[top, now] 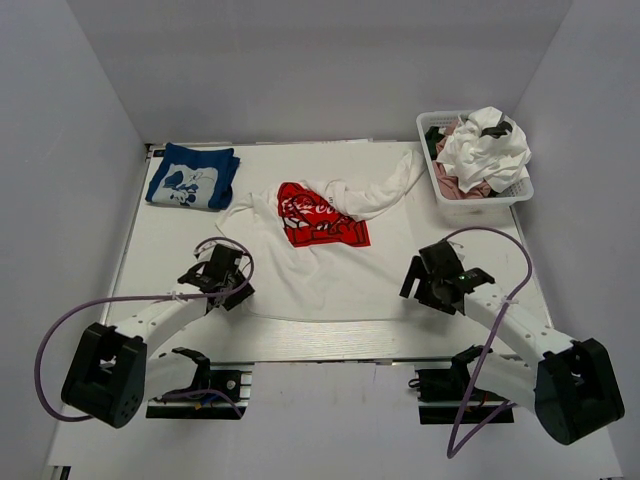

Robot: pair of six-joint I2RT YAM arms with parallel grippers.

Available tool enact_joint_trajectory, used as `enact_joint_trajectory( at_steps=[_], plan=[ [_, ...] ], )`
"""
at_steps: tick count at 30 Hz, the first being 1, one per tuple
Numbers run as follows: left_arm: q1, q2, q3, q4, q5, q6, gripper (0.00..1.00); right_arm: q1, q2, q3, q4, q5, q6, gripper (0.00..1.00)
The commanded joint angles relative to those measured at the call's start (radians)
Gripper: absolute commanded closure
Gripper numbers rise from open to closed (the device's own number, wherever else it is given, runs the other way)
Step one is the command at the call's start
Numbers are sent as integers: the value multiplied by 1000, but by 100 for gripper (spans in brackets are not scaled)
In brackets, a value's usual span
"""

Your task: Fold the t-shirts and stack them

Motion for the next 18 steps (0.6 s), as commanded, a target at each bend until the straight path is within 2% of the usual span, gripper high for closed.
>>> enact_joint_trajectory(
  at_steps=[1, 2, 4, 11, 15, 17, 18],
  plan=[
    [2, 75, -57, 32, 63, 5, 56, -2, -31, 46, -68, 13, -6, 10],
    [2, 75, -57, 32, 63, 5, 78, -2, -34, 48, -73, 1, -19, 10],
    [2, 75, -57, 21, 63, 5, 100, -2, -40, 42, -82, 4, -17, 10],
    [-8, -48, -48, -13, 52, 26, 100, -2, 4, -1, -136, 15, 37, 10],
    [-8, -132, -57, -34, 43, 27, 100, -4, 33, -39, -65, -79, 38, 10],
    [-8, -161, -57, -34, 55, 37, 100, -1, 46, -55, 15, -140, 32, 14],
    [-8, -184, -57, -34, 55, 48, 100, 1, 53, -58, 35, -153, 24, 28]
  ],
)
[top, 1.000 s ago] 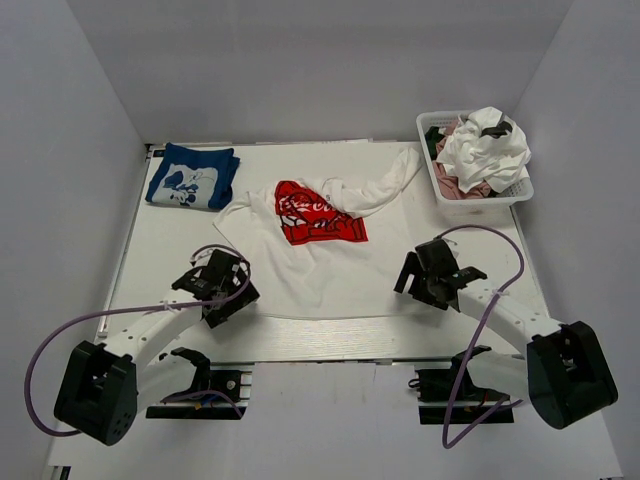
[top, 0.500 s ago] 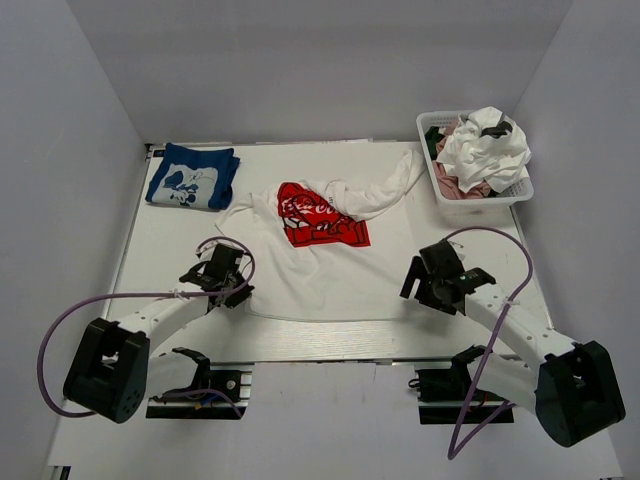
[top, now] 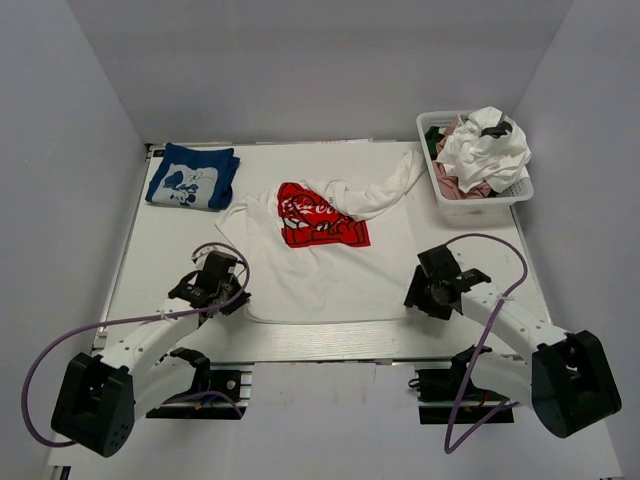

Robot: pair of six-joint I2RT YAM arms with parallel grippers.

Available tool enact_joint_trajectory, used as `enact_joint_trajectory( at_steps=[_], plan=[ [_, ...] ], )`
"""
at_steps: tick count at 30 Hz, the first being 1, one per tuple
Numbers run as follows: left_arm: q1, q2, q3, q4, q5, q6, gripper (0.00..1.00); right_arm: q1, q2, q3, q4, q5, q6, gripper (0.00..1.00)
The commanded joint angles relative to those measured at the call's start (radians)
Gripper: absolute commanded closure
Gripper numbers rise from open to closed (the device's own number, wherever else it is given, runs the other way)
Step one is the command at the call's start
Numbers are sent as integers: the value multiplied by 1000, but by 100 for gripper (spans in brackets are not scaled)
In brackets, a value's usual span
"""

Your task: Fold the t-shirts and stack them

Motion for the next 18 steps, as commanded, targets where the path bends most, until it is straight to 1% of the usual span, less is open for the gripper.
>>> enact_joint_trajectory(
  at_steps=[1, 2, 3, 4, 5, 6, 8, 10, 11, 12, 15, 16, 18],
  plan=[
    [-4, -63, -13, -6, 42, 25, 100, 0, 38, -48, 154, -124, 8, 37],
    [-13, -63, -13, -6, 42, 40, 100, 1, 42, -51, 173, -163, 2, 46],
    [-13, -74, -13, -6, 58, 41, 100, 0, 47, -48, 191, -171, -3, 65],
    [-13, -74, -13, 17, 84, 53, 100, 1, 68, -33, 222, -176, -11, 74],
    [-13, -74, -4, 17, 96, 62, 100, 0, 75, -22, 236, -176, -11, 85],
    [-13, -74, 5, 17, 96, 62, 100, 3, 84, -13, 249, -173, -11, 99],
    [-13, -74, 45, 3, 115, 80, 100, 6, 75, 38, 266, -161, -34, 100],
    [-13, -74, 106, -12, 124, 97, 100, 4, 49, 94, 266, -112, -52, 100],
    [-13, -91, 154, -23, 124, 109, 100, 6, 6, 157, 263, -83, -54, 100],
    [-13, -91, 154, -23, 124, 122, 100, 4, -10, 176, 266, -55, -58, 100],
    [-13, -106, 275, -23, 78, 135, 100, 4, -91, 278, 282, -10, -78, 100],
    [-13, -106, 361, -23, 49, 146, 100, 4, -102, 306, 283, 20, -83, 100],
    [-13, -106, 451, -35, 33, 168, 100, 1, -148, 415, 276, 56, -109, 100]
  ],
)
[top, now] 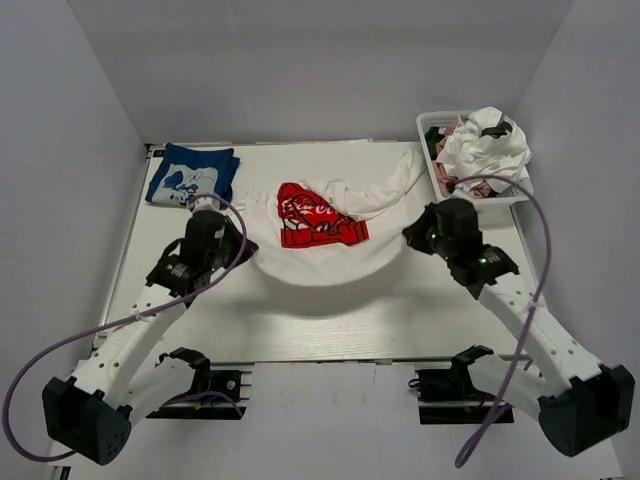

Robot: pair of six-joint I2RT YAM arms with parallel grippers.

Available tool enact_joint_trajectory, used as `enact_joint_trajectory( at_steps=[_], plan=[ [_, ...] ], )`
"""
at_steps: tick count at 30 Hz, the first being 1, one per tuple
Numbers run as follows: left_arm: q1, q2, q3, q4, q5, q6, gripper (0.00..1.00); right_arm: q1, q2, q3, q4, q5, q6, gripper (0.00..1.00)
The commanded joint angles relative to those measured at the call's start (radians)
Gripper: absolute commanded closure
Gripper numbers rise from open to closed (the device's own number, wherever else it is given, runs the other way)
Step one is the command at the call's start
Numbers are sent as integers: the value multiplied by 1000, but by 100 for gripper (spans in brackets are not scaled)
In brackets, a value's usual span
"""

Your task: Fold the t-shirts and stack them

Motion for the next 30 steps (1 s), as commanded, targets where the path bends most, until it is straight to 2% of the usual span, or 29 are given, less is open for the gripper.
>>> enact_joint_trajectory(
  at_steps=[1, 5, 6, 8, 9, 14, 16, 17, 18, 20, 24, 30],
  plan=[
    [-5, -24, 236, 6, -70, 59, 100, 4, -95, 190, 57, 122, -50, 100],
    [-5, -15, 461, -12, -105, 99, 100, 4, -149, 373, 48, 151, -122, 100],
    [-5, -15, 504, -26, -116, 109, 100, 3, -167, 462, 48, 150, -148, 100],
    [-5, -15, 631, -37, -116, 137, 100, 1, -164, 537, 30, 135, -195, 100],
    [-5, -15, 671, -49, -116, 152, 100, 3, -151, 625, -9, 133, -208, 100],
    [6, 5, 969, -123, -67, 236, 100, -1, -94, 995, -140, 76, -313, 100],
    [6, 17, 1122, -184, -43, 250, 100, -2, -80, 1080, -173, 50, -334, 100],
    [6, 17, 1173, -203, -21, 251, 100, -2, -72, 1189, -206, 43, -349, 100],
    [6, 29, 1263, -216, 17, 264, 100, -4, -69, 1222, -214, 17, -353, 100],
    [6, 29, 1337, -238, 77, 278, 100, -4, -74, 1323, -233, -22, -365, 100],
    [6, 29, 1493, -260, 115, 287, 100, -2, -112, 1381, -222, -76, -368, 100],
    [15, 29, 1477, -241, 97, 297, 100, -4, -161, 1318, -190, -74, -385, 100]
  ],
)
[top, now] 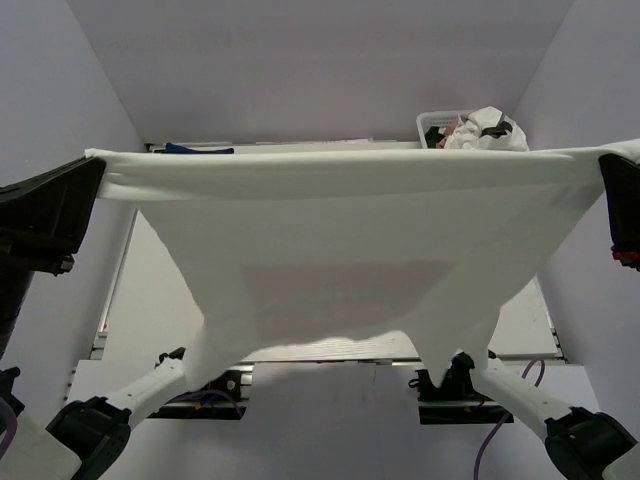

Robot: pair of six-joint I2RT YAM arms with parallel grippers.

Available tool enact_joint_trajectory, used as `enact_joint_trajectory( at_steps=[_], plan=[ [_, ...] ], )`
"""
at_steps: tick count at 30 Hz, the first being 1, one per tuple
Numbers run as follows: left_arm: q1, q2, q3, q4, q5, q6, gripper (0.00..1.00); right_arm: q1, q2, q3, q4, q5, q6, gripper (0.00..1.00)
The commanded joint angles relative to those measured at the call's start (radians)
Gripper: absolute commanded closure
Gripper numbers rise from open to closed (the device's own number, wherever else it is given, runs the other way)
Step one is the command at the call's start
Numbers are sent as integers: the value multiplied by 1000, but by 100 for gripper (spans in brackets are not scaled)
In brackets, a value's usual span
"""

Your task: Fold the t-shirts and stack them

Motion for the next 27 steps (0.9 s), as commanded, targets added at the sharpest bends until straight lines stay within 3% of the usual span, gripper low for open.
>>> enact_joint_trajectory(
  at_steps=[1, 7, 8, 13, 17, 18, 20, 21, 22, 23, 24, 25, 26, 27],
  plan=[
    [13, 48, -38, 2, -77, 36, 100, -5, -5, -49, 49, 86, -52, 100],
    [13, 176, -236, 93, -208, 57, 100, 1, 137, -314, 107, 212, -46, 100],
    [1, 220, -332, 119, -283, 68, 100, 1, 163, -341, 115, 218, -43, 100],
    [19, 459, -538, 186, -541, 68, 100, -30, 367, -621, 260, 271, 9, 100],
    [56, 712, -595, 225, -535, 47, 100, -112, 603, -707, 342, 212, 58, 100],
    [70, 769, -595, 225, -517, 47, 100, -129, 646, -712, 346, 120, 69, 100],
    [79, 945, -519, 185, -506, 47, 89, -181, 848, -651, 309, 71, 92, 100],
    [88, 1001, -473, 147, -496, 47, 81, -191, 895, -619, 281, 1, 90, 89],
    [88, 1051, -367, 106, -486, 47, 68, -210, 944, -582, 247, -37, 92, 67],
    [88, 1126, -319, 31, -486, 47, 47, -214, 1048, -497, 172, -51, 81, 18],
    [88, 1150, -282, 7, -497, 57, 38, -217, 1067, -484, 164, -93, 71, 10],
    [88, 1161, -240, -10, -511, 57, 31, -212, 1081, -482, 169, -99, 67, 10],
    [88, 1161, -239, -10, -511, 71, 1, -211, 1067, -525, 202, -108, 64, 10],
    [79, 1141, -269, 2, -511, 83, 0, -206, 1055, -548, 217, -113, 63, 10]
  ],
)
